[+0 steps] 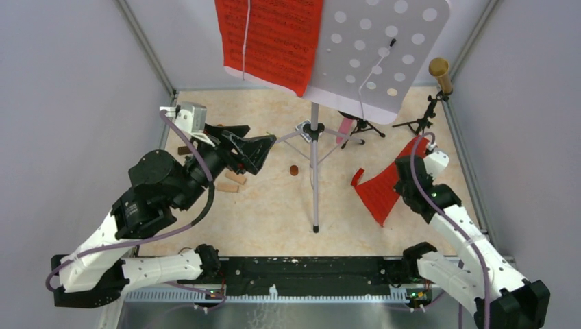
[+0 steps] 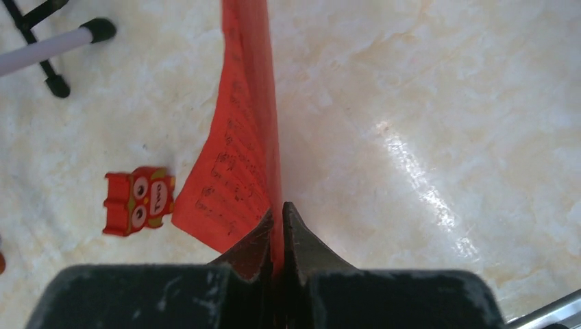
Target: Pack up the instrument practice props
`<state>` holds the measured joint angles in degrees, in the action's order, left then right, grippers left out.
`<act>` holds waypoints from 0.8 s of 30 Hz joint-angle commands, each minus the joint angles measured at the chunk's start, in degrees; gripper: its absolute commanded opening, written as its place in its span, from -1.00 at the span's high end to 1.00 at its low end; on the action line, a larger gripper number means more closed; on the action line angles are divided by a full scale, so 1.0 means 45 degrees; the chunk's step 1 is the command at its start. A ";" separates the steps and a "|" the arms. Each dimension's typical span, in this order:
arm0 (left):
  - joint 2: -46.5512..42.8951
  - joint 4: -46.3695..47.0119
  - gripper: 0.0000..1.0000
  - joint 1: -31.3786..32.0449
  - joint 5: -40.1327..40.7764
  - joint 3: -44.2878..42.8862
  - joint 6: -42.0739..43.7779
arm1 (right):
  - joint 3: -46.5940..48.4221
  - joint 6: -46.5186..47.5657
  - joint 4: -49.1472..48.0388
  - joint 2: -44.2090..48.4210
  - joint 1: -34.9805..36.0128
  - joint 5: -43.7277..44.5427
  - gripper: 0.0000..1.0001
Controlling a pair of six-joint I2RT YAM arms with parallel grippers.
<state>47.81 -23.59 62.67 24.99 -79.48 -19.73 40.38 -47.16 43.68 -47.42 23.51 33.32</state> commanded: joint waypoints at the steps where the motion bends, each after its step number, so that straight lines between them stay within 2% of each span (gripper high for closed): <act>1: 0.0173 -0.0171 -0.76 0.0023 0.0450 0.0117 -0.0416 | -0.0354 0.0661 -0.1314 -0.0100 -0.1332 -0.0309 0.98; 2: 0.0139 -0.0314 -0.79 0.0018 0.0585 0.0177 -0.0479 | -0.0408 0.0653 -0.1468 -0.0121 -0.1505 -0.0187 0.88; 3: 0.0100 -0.0434 -0.83 0.0032 0.0728 0.0204 -0.0555 | -0.0408 0.0601 -0.1494 -0.0143 -0.1612 -0.0021 0.71; 5: -0.0061 -0.0689 -0.91 0.0024 0.0979 0.0253 -0.0643 | -0.0279 0.0563 -0.1463 -0.0155 -0.1771 0.0164 0.22; 9: -0.0471 -0.0993 -0.97 0.0019 0.1354 0.0206 -0.0656 | 0.0401 0.0498 -0.0759 0.0127 -0.1807 0.0841 -0.22; 10: -0.0552 -0.1078 -0.98 0.0023 0.1408 0.0168 -0.0656 | 0.0699 0.0523 -0.0488 0.0279 -0.1806 0.1053 -0.28; 14: -0.0619 -0.1688 -0.97 0.0019 0.1670 -0.0105 -0.0531 | 0.1536 0.1066 0.0523 0.1439 -0.1805 0.1805 -0.33; 18: -0.0342 -0.2475 -0.98 0.0018 0.2172 -0.0919 0.0306 | 0.2035 0.2505 0.0557 0.3078 -0.1806 0.1452 -0.33; 20: -0.0207 -0.2620 -0.97 0.0018 0.2524 -0.1302 0.0763 | 0.2152 0.3749 -0.0109 0.4012 -0.1807 0.0158 -0.32; 24: 0.0001 -0.2476 -0.97 0.0029 0.2655 -0.1889 0.1669 | 0.2848 0.5635 -0.0877 0.5022 -0.1792 -0.3617 -0.29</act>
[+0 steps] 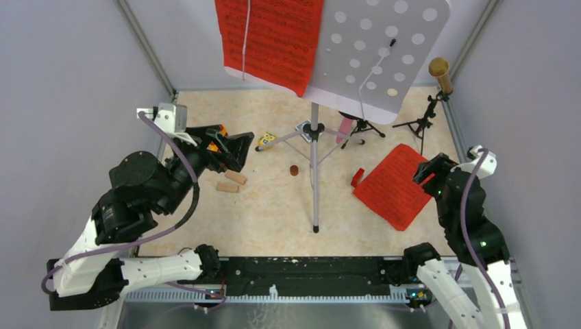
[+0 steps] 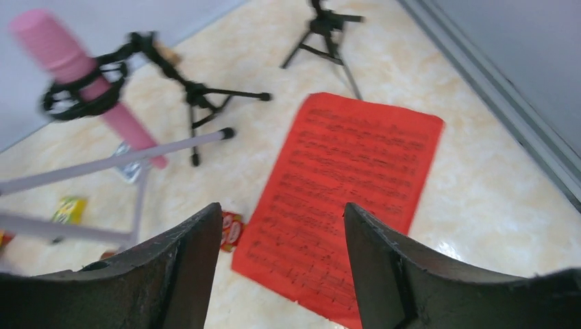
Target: Pack up the instrument practice props
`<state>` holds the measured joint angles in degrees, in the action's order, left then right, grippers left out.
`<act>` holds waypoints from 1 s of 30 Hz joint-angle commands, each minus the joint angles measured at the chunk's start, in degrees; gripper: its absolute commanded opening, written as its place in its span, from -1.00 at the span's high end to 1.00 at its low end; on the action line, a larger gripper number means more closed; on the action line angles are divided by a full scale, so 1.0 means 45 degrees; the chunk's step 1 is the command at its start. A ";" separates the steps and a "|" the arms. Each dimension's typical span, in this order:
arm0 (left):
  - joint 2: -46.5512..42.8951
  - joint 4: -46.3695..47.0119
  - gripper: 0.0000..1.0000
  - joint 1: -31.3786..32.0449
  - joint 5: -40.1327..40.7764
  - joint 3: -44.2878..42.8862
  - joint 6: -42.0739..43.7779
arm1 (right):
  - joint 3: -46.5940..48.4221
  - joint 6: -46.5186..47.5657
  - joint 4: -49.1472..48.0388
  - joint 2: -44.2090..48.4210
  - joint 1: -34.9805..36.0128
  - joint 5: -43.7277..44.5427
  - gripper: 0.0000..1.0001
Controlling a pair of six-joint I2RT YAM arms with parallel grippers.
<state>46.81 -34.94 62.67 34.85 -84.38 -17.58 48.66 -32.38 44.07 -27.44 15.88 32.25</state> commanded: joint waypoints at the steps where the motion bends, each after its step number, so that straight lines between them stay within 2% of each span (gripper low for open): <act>1: 0.0343 0.0054 -0.97 0.0029 0.0408 -0.1047 0.1444 | 0.1347 0.2662 -0.1010 0.0609 -0.0109 -0.4130 -0.29; 5: 0.1076 -0.0061 -0.97 0.0033 0.0033 -0.2399 0.2462 | 0.3526 0.3840 -0.1113 0.0084 -0.0111 -0.7501 -0.29; 11: 0.2183 0.0540 -0.97 0.0031 0.0237 -0.4189 0.4146 | 0.7627 0.4793 -0.0752 -0.2068 -0.0111 -1.2287 -0.30; 14: 0.3058 0.0677 -0.92 0.0024 0.1098 -0.5161 0.5236 | 0.9966 0.4501 -0.0642 -0.3751 -0.0094 -1.5782 -0.30; 16: 0.3891 0.0624 -0.92 0.0028 0.1473 -0.5972 0.6003 | 1.0997 0.3486 -0.1416 -0.4716 0.0386 -1.7072 -0.30; 21: 0.5362 0.1006 -0.93 0.0011 0.1975 -0.7582 0.7138 | 1.4250 0.2421 -0.1828 -0.7353 0.1322 -1.8038 -0.29; 27: 0.5906 0.1670 -0.94 0.0011 0.2276 -0.8134 0.7655 | 1.8002 0.3742 -0.0295 -1.0198 0.4919 -1.6507 -0.29; 30: 0.6181 0.1776 -0.94 0.0016 0.2555 -0.8440 0.7846 | 1.8838 0.4050 -0.0122 -1.1120 0.5807 -1.5493 -0.28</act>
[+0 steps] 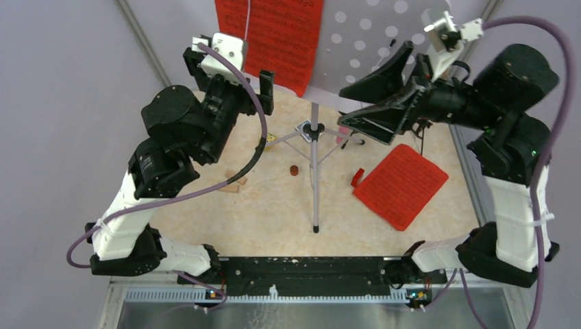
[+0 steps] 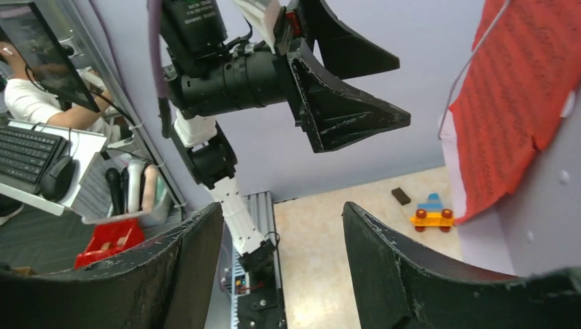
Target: Pack up the instrument practice props
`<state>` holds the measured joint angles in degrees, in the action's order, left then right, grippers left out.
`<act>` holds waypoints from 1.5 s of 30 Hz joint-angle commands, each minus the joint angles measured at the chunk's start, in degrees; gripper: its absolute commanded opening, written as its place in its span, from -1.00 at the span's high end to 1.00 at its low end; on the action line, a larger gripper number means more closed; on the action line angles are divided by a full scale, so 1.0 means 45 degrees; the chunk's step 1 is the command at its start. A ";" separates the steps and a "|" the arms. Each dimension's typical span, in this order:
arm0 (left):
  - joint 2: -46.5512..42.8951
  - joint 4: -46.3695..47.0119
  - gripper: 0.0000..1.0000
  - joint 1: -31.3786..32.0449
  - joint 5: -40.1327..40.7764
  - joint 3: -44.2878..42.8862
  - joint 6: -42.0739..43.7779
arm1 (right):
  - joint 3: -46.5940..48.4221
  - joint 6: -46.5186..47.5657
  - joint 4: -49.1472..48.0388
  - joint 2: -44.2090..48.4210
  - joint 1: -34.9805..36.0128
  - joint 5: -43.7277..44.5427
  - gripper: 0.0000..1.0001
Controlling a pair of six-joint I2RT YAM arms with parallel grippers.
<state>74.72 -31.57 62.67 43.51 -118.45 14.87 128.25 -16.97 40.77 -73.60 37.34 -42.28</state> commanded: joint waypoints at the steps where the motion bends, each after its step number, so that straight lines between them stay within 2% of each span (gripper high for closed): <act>1: 0.0073 0.1021 -0.94 -0.0002 0.0719 -0.1048 0.0639 | 0.1230 0.0634 0.0476 -0.1021 0.1123 0.1492 -0.27; 9: 0.0823 0.1409 -0.97 -0.0143 0.1296 -0.2302 0.1283 | -0.0776 -0.0307 -0.2514 -0.0442 0.1173 0.6149 -0.23; 14: 0.1518 0.0851 -0.97 -0.0597 0.0914 -0.2477 0.1045 | -0.1419 -0.0415 -0.3337 -0.0361 0.1335 0.7437 -0.19; 16: 0.1836 -0.0170 -0.97 -0.1675 -0.0275 -0.3008 -0.0011 | -0.1321 -0.0305 -0.3288 -0.0524 0.1456 0.7560 -0.19; 18: 0.2206 -0.1579 -0.97 -0.3674 -0.2293 -0.3747 -0.1438 | -0.1135 -0.0085 -0.3148 -0.0714 0.1702 0.7799 -0.19; 20: 0.2272 -0.1931 -0.97 -0.4898 -0.3418 -0.3694 -0.2021 | -0.0866 0.0233 -0.2942 -0.0884 0.2050 0.8295 -0.18; 24: 0.1887 -0.1301 -0.97 -0.5133 -0.4188 -0.2880 -0.2204 | -0.0702 0.1136 -0.2763 -0.1097 0.3006 0.9851 -0.18; 30: 0.1833 -0.0981 -0.97 -0.5330 -0.4725 -0.2857 -0.1988 | -0.0677 0.2301 -0.2822 -0.1466 0.4208 1.2656 -0.17; 37: 0.1797 -0.0990 -0.95 -0.5694 -0.5471 -0.2730 -0.2106 | -0.0897 0.2184 -0.2879 -0.1654 0.4319 1.3188 -0.16; 45: 0.1915 -0.1145 -0.88 -0.6398 -0.7015 -0.2610 -0.2495 | -0.0129 0.1569 -0.2227 -0.2347 0.4330 1.3952 -0.12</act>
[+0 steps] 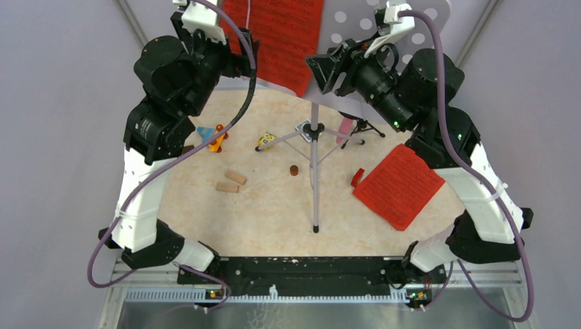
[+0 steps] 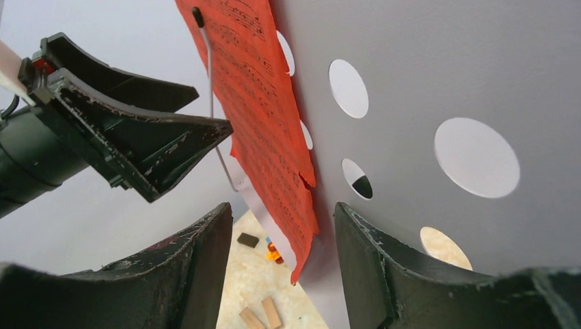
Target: Pack up the instrument practice props
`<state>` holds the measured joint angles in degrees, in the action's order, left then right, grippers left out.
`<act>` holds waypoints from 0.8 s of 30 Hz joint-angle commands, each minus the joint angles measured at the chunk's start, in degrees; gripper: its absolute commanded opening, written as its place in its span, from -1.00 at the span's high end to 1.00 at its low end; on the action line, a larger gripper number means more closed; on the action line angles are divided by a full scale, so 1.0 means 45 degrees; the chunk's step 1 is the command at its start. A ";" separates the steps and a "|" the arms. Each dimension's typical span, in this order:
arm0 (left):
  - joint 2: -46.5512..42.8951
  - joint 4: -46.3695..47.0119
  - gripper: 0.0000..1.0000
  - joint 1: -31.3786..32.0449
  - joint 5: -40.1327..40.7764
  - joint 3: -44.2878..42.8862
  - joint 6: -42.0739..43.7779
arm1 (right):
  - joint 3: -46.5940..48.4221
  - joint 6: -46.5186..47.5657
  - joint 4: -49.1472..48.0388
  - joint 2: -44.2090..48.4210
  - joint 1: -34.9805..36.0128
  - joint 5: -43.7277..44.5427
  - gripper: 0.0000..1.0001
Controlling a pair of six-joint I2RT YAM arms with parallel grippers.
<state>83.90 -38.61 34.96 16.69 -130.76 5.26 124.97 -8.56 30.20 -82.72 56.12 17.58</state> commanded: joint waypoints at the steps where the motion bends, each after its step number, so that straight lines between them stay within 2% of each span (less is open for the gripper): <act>1: -0.0160 0.0455 -0.87 -0.0287 -0.1221 0.0199 -0.0393 | 0.0634 -0.0378 0.0131 -0.0397 0.0148 0.0671 -0.12; 9: -0.0123 0.0402 -0.78 -0.0459 -0.1657 0.0230 -0.0386 | 0.0588 -0.0541 -0.0134 -0.0657 0.0286 0.1734 -0.11; 24: -0.0093 0.0330 -0.76 -0.0523 -0.2087 0.0364 -0.0411 | 0.1533 -0.0071 -0.1173 -0.1627 0.0298 -0.0148 -0.12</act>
<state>83.90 -38.63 32.97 8.29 -129.49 4.12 127.81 -10.00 28.25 -88.82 57.25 19.14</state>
